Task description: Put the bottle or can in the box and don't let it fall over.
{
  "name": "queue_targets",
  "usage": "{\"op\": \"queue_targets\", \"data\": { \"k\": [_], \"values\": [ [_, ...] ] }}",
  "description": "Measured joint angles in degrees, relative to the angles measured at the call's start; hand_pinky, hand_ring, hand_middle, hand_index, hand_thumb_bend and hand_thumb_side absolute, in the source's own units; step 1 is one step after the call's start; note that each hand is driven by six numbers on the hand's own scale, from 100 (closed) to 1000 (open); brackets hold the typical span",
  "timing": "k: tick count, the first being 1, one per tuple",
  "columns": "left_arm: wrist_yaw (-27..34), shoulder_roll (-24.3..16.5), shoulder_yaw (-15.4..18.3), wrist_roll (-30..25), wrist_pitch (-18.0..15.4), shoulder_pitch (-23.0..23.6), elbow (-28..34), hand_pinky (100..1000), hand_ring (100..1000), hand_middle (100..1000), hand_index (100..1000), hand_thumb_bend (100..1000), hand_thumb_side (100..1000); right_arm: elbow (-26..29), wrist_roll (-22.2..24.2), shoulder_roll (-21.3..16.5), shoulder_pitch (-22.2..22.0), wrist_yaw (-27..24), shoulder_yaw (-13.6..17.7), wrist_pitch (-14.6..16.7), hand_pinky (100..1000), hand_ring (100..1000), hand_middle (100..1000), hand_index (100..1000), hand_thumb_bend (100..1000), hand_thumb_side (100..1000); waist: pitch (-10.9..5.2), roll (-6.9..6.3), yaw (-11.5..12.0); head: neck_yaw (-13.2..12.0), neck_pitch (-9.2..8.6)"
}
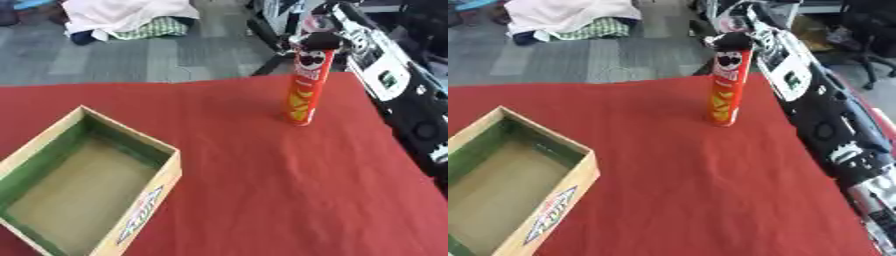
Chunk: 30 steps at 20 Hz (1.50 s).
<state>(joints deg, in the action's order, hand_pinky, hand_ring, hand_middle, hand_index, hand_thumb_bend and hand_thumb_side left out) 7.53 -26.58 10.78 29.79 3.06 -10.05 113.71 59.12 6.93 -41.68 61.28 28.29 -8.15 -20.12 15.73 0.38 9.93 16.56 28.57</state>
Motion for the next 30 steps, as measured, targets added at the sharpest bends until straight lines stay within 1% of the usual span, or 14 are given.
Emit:
{"op": "queue_targets", "data": {
  "k": [5,10,12,13,14,15,16,17,18,19,21,22,24,30],
  "values": [
    [0.0,0.0,0.0,0.0,0.0,0.0,0.0,834,841,829,687,581,432,0.0,1.8,0.0,0.2,1.0,0.0,0.1,694,844,853,834,527,411,0.01,0.12,-0.1,-0.1,0.04],
    [0.0,0.0,0.0,0.0,0.0,0.0,0.0,834,842,829,687,581,432,0.1,2.5,0.0,0.2,1.7,0.0,-0.1,554,776,812,811,467,371,0.01,0.12,-0.1,-0.1,0.07],
    [0.0,0.0,0.0,0.0,0.0,0.0,0.0,834,842,829,687,581,432,0.1,2.5,0.0,0.2,1.7,0.0,-0.2,546,774,811,811,465,368,0.01,0.12,-0.1,-0.1,0.08],
    [0.0,0.0,0.0,0.0,0.0,0.0,0.0,835,843,830,686,582,432,0.1,2.6,0.0,0.2,1.7,0.0,-0.2,452,736,799,800,411,309,0.01,0.12,-0.2,-0.1,0.10],
    [0.0,0.0,0.0,0.0,0.0,0.0,0.0,835,843,830,686,582,432,0.1,2.6,0.0,0.2,1.7,0.0,-0.3,452,736,799,800,411,309,0.01,0.12,-0.2,-0.1,0.17],
    [0.0,0.0,0.0,0.0,0.0,0.0,0.0,836,844,830,686,581,432,0.1,2.6,0.0,0.2,1.7,0.0,-0.3,416,722,795,794,366,243,0.01,0.13,-0.3,-0.1,0.28],
    [0.0,0.0,0.0,0.0,0.0,0.0,0.0,836,844,830,686,581,432,0.1,2.7,0.0,0.2,1.6,0.0,-0.3,416,722,795,794,366,243,0.01,0.13,-0.3,-0.1,0.33],
    [0.0,0.0,0.0,0.0,0.0,0.0,0.0,836,844,830,686,582,431,0.1,2.8,0.0,0.2,1.6,0.0,-0.3,387,716,794,791,320,162,0.01,0.13,-0.3,-0.1,0.45],
    [0.0,0.0,0.0,0.0,0.0,0.0,0.0,836,844,830,686,582,431,0.1,3.0,-0.1,0.2,1.5,0.0,-0.3,387,716,794,791,320,162,0.01,0.13,-0.3,-0.1,0.48],
    [0.0,0.0,0.0,0.0,0.0,0.0,0.0,837,845,830,685,582,431,0.1,3.1,-0.1,0.2,1.5,0.0,-0.4,368,706,787,783,258,100,0.01,0.13,-0.3,-0.1,0.48],
    [0.0,0.0,0.0,0.0,0.0,0.0,0.0,838,846,831,685,582,432,0.1,3.6,-0.3,0.2,1.5,0.0,-0.2,336,690,772,771,203,100,0.01,0.13,-0.3,-0.1,0.49],
    [0.0,0.0,0.0,0.1,0.0,0.0,0.0,838,846,831,685,582,432,0.1,3.8,-0.4,0.2,1.5,0.0,-0.1,336,690,772,771,203,100,0.01,0.13,-0.3,-0.1,0.50],
    [0.0,0.0,0.1,0.1,0.0,0.0,0.0,839,847,831,685,580,432,0.1,4.3,-0.4,0.2,1.4,0.1,0.1,298,661,729,748,106,100,0.01,0.13,-0.3,-0.1,0.52],
    [0.0,0.0,0.3,0.1,0.0,0.0,0.0,840,848,831,684,579,433,0.1,4.8,-0.5,0.2,1.2,0.2,0.8,231,586,617,686,100,100,0.01,0.13,-0.4,-0.1,0.55]
  ]
}}
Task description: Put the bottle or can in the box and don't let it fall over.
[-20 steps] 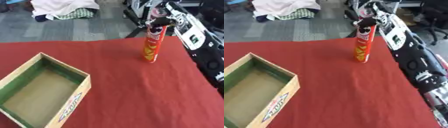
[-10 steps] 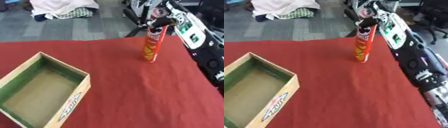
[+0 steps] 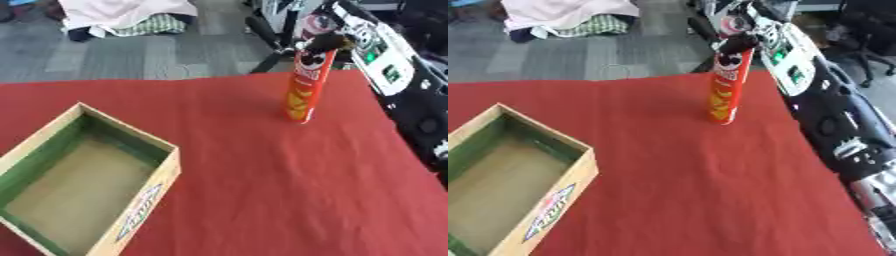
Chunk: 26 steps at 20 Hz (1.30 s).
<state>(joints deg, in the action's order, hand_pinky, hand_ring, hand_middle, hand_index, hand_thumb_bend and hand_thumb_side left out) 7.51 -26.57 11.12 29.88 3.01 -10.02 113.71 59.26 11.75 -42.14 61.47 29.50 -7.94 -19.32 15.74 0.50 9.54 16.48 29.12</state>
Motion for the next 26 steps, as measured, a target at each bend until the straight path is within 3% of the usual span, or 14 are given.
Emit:
{"op": "queue_targets", "data": {
  "k": [4,7,12,17,26],
  "values": [
    [0.0,0.0,0.0,0.0,0.0,0.0,0.0,841,848,831,684,578,432,0.0,-0.4,0.0,0.0,-0.2,0.1,0.4,201,547,576,639,100,100,0.00,0.00,0.0,0.0,0.00],
    [0.0,0.0,0.0,0.2,0.0,0.0,0.0,841,849,830,683,578,432,-0.1,-1.0,0.0,-0.1,-0.8,0.1,1.0,134,479,494,529,100,100,0.01,0.00,0.0,0.0,0.00],
    [0.0,0.0,0.0,0.4,0.1,0.0,0.0,842,846,829,683,578,431,-0.1,-4.2,0.0,-0.5,-2.6,0.1,1.9,100,425,411,412,100,100,0.05,0.00,0.0,0.0,0.00],
    [0.0,0.0,0.0,0.4,0.0,0.0,0.0,842,845,829,683,578,431,-0.1,-8.8,0.2,-0.6,-4.4,-0.2,2.5,100,354,229,228,100,100,0.17,-0.04,0.0,0.0,0.00],
    [0.0,0.0,0.0,0.4,0.0,0.0,0.0,843,845,828,682,577,430,0.2,-12.1,0.5,-0.4,-5.8,-0.8,3.2,100,329,193,196,100,100,0.18,-0.10,-0.1,0.1,0.40]
  ]
}}
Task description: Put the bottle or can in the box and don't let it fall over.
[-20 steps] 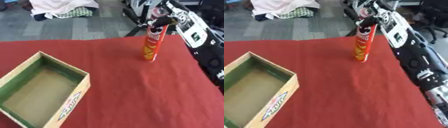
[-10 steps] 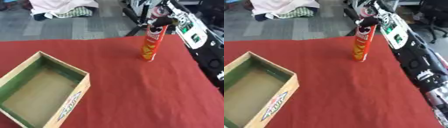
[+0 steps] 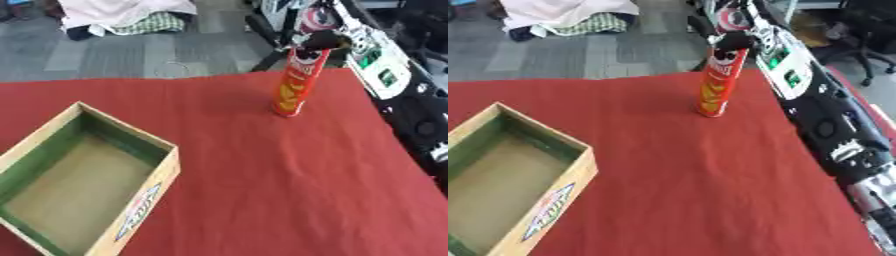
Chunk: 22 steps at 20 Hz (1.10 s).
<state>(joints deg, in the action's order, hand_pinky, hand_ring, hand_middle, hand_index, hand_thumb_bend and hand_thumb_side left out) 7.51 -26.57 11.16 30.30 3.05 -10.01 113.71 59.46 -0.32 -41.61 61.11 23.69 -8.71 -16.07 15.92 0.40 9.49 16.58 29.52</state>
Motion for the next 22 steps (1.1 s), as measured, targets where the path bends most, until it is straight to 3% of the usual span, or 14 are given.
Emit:
{"op": "queue_targets", "data": {
  "k": [12,22],
  "values": [
    [0.0,0.0,0.0,0.0,0.0,0.1,0.0,844,844,827,683,577,428,4.4,4.5,0.0,3.5,0.0,-0.5,-2.5,100,334,200,200,100,100,-0.65,0.13,-0.3,0.0,0.80],
    [-0.2,-0.1,0.0,0.0,0.0,0.1,0.0,845,843,826,685,580,427,18.1,10.0,1.0,6.1,-4.0,-4.7,-8.2,100,340,206,204,100,100,-2.10,0.48,-0.5,0.2,2.50]
  ]
}}
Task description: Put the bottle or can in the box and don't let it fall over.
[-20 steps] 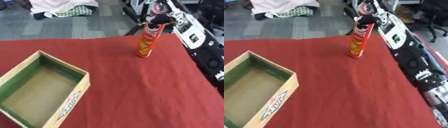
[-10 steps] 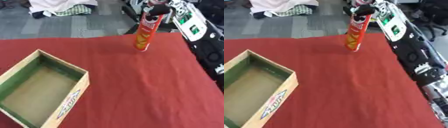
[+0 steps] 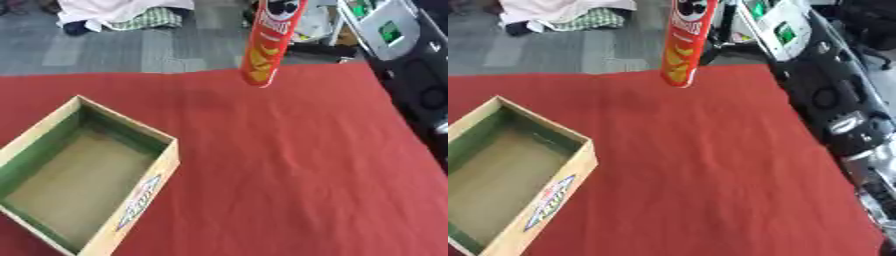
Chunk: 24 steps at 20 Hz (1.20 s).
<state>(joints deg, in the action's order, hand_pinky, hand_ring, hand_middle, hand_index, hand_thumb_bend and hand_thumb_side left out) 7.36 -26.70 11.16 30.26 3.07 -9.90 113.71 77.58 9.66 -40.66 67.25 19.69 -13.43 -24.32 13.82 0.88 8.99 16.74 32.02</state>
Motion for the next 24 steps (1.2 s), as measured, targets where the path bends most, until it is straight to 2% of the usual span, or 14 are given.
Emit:
{"op": "queue_targets", "data": {
  "k": [8,12,18,24],
  "values": [
    [0.0,-0.5,0.0,0.0,0.1,0.0,0.0,845,843,825,687,584,426,9.2,4.9,7.6,5.1,-1.8,-3.6,-3.8,100,344,211,211,100,100,-1.53,0.36,-0.2,0.0,2.43],
    [-0.1,-0.5,0.0,0.1,0.0,-0.1,0.0,845,843,825,688,585,425,11.9,6.9,11.0,6.4,-2.4,-4.9,-5.1,100,343,212,211,100,100,-2.07,0.79,-0.2,-0.1,3.69],
    [-0.1,-0.8,0.0,0.6,0.1,-0.3,0.0,845,843,824,691,587,424,13.7,7.4,16.1,8.0,-3.3,-5.8,-6.4,100,345,214,213,100,100,-2.57,1.24,0.0,-0.3,5.06],
    [-0.1,-1.0,0.3,1.3,0.0,-0.3,0.0,845,842,823,691,590,422,13.7,7.7,22.1,9.9,-2.3,-7.0,-6.3,100,346,219,219,100,100,-3.07,1.47,0.6,0.0,5.45]
  ]
}}
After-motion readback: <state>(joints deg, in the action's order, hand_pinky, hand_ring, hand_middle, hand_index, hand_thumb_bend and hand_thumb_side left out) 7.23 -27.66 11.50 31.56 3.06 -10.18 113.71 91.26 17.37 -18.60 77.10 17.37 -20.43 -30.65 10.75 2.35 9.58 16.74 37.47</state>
